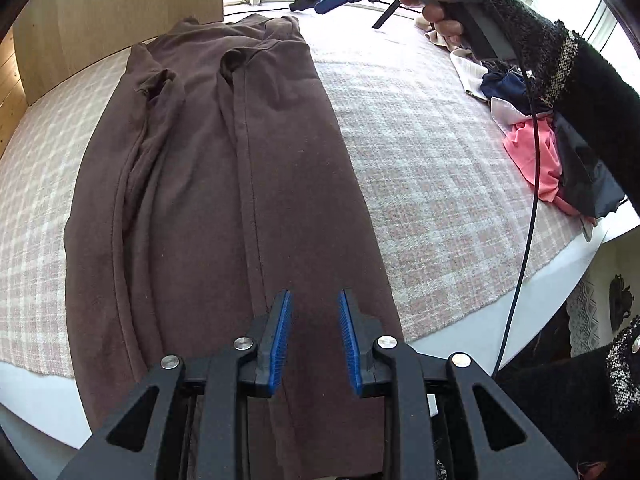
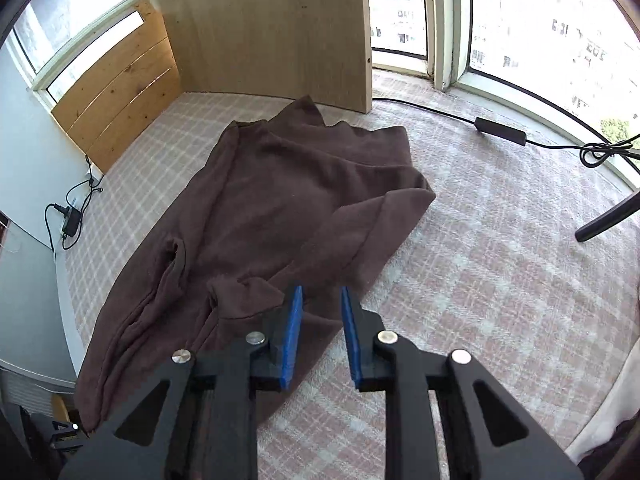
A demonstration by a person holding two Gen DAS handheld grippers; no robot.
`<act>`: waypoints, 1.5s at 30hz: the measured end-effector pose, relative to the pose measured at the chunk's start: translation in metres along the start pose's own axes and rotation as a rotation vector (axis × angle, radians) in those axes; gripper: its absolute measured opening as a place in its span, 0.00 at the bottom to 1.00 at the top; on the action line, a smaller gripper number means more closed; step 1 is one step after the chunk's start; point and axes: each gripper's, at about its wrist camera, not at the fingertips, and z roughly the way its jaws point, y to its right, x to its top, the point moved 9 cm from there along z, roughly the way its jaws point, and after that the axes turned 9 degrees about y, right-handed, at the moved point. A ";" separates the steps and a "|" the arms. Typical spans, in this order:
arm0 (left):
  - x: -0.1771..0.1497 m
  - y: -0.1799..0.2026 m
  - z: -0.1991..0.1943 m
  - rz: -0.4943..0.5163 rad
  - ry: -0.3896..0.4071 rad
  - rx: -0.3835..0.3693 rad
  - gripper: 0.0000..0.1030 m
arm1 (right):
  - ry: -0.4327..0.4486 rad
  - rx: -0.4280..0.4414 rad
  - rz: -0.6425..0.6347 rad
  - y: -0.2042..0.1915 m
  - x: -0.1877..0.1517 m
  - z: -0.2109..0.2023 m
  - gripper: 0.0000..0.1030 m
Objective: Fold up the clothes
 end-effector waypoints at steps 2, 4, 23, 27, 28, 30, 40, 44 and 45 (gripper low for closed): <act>-0.001 0.000 0.025 0.036 -0.041 0.020 0.22 | -0.026 -0.015 0.011 0.012 0.011 0.013 0.38; -0.004 -0.001 0.044 0.043 -0.063 0.020 0.23 | -0.080 -0.003 0.051 0.018 0.013 0.031 0.38; -0.032 -0.021 0.157 0.023 -0.057 -0.016 0.26 | -0.025 0.114 0.195 0.042 0.046 0.049 0.24; -0.038 -0.027 0.176 0.014 -0.057 -0.017 0.26 | 0.047 0.003 0.168 0.079 0.063 0.026 0.28; -0.039 -0.028 0.181 0.014 -0.057 -0.018 0.26 | 0.014 0.004 0.179 0.084 0.060 0.033 0.28; -0.041 -0.030 0.192 0.012 -0.059 -0.015 0.26 | -0.048 0.012 0.203 0.088 0.051 0.051 0.28; -0.055 -0.043 0.243 0.016 -0.064 -0.001 0.26 | -0.071 0.169 0.158 0.060 0.040 0.082 0.06; -0.061 -0.049 0.263 0.009 -0.058 -0.007 0.26 | -0.041 0.014 -0.058 0.065 0.050 0.068 0.06; -0.062 -0.050 0.268 0.008 -0.056 -0.009 0.26 | -0.071 -0.012 -0.078 0.068 0.045 0.076 0.06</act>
